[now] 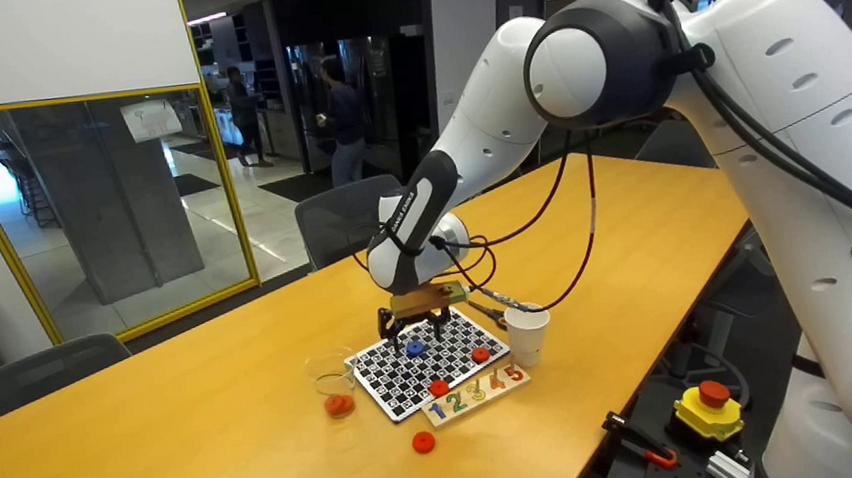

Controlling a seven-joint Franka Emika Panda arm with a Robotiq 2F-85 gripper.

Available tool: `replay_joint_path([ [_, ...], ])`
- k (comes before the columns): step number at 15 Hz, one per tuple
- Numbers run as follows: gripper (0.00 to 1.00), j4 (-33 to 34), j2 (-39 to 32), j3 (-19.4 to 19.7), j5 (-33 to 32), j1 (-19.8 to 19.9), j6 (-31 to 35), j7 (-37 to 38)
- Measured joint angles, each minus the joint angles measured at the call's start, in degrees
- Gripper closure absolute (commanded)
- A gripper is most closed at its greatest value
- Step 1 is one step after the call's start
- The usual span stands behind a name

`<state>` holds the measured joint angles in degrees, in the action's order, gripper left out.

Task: Pick up the orange and blue objects from the table and put them in the two cups

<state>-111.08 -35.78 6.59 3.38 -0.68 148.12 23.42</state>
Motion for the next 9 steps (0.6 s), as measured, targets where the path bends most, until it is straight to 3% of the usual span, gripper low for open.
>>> replay_joint_path([
  [7, 0.00, 1.0, -1.8, -2.3, 3.7, 2.5, 0.5, -3.6],
  [8, 0.25, 1.1, -1.8, -2.4, 3.8, 2.5, 0.5, -3.7],
  [9, 0.26, 1.2, -1.8, -2.5, 3.8, 2.5, 0.6, -3.7],
])
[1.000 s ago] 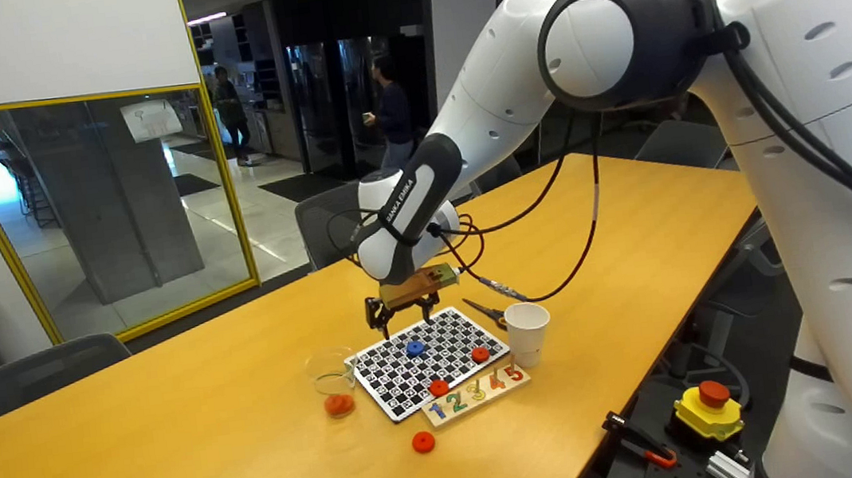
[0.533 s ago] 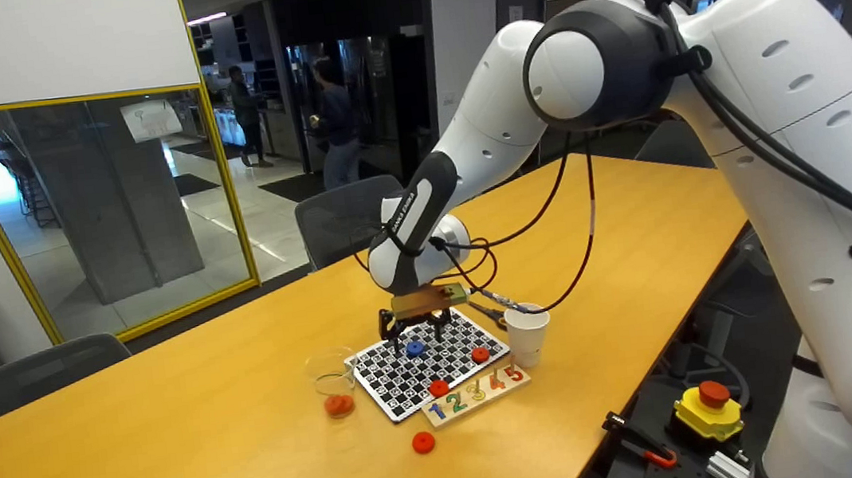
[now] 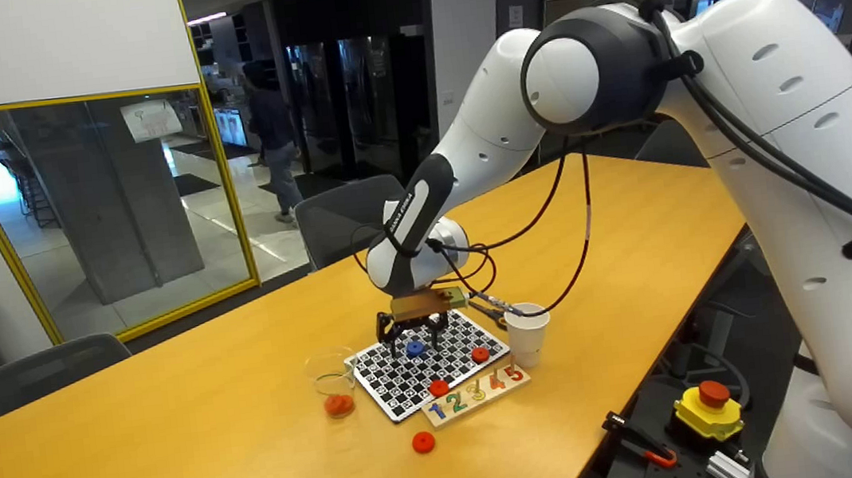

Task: Pick up the orange and blue objects from the table and put them in the two cups

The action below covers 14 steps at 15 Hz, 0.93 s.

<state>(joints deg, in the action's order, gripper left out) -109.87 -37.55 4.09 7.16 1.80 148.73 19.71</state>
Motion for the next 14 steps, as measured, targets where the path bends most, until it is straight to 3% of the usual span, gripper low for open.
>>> replay_joint_path([
  [7, 0.80, 0.2, 0.6, 1.1, -0.2, -0.7, -0.3, 0.0],
  [14, 0.78, -1.0, 3.9, 6.2, -3.9, -3.9, -3.3, 3.2],
])
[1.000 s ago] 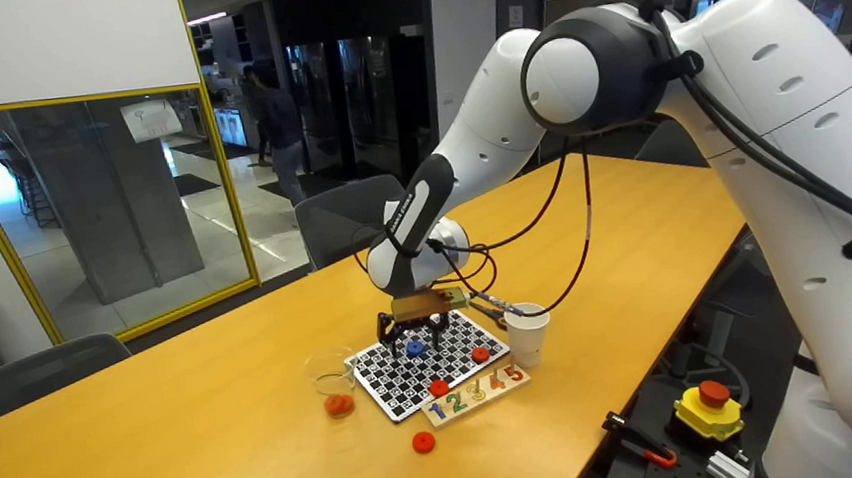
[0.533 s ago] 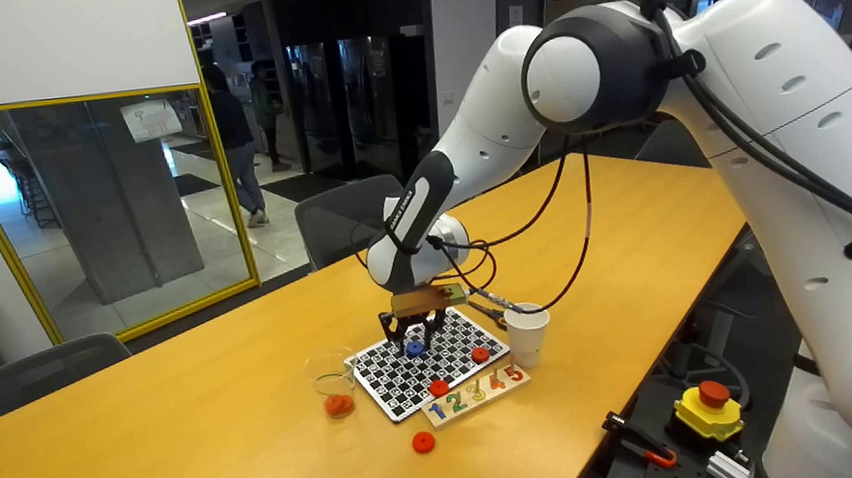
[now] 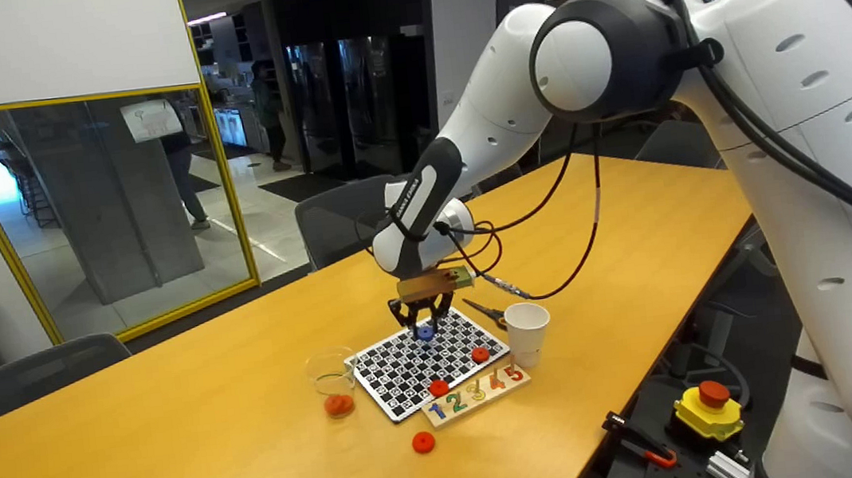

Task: Pick up the orange and blue objects from the table and put them in the two cups

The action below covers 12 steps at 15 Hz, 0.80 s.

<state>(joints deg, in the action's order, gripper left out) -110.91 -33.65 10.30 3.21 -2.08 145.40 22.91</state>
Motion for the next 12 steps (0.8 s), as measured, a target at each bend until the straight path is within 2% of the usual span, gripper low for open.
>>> replay_joint_path([
  [3, 0.78, -2.8, 5.2, 2.4, -3.4, -1.0, -1.5, 1.6],
  [7, 0.78, -7.6, 13.7, 4.6, -8.3, -1.0, -7.2, 2.9],
  [12, 0.78, -13.8, 22.1, 4.8, -10.8, 0.9, -14.2, 2.9],
])
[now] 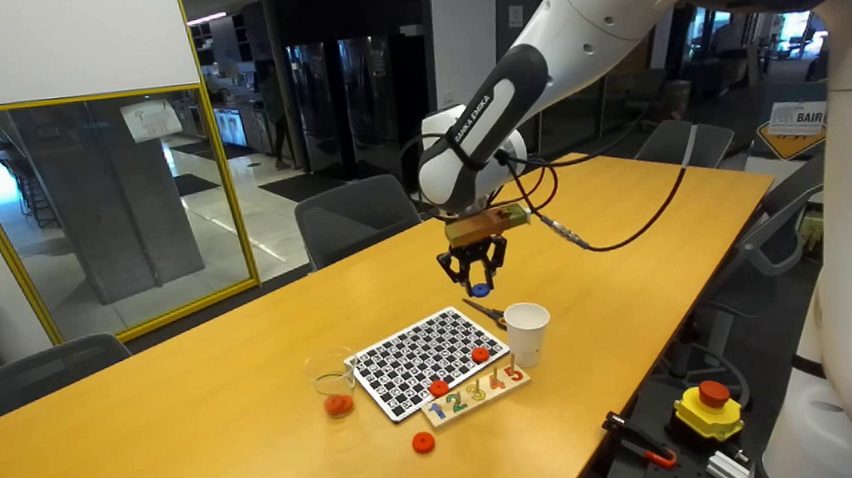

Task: Pick up the orange and blue objects from the table and put them in the two cups

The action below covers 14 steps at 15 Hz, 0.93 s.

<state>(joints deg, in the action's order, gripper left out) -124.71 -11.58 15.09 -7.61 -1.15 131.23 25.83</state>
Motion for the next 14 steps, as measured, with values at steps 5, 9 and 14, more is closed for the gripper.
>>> replay_joint_path([
  [5, 0.78, -4.7, 2.4, -0.5, -0.1, 2.2, -1.5, 0.2],
  [9, 0.78, -6.7, 2.4, -0.5, -0.2, 3.6, -1.4, 1.2],
  [14, 0.78, -7.8, 2.3, -0.5, -0.2, 5.2, -1.3, 2.1],
])
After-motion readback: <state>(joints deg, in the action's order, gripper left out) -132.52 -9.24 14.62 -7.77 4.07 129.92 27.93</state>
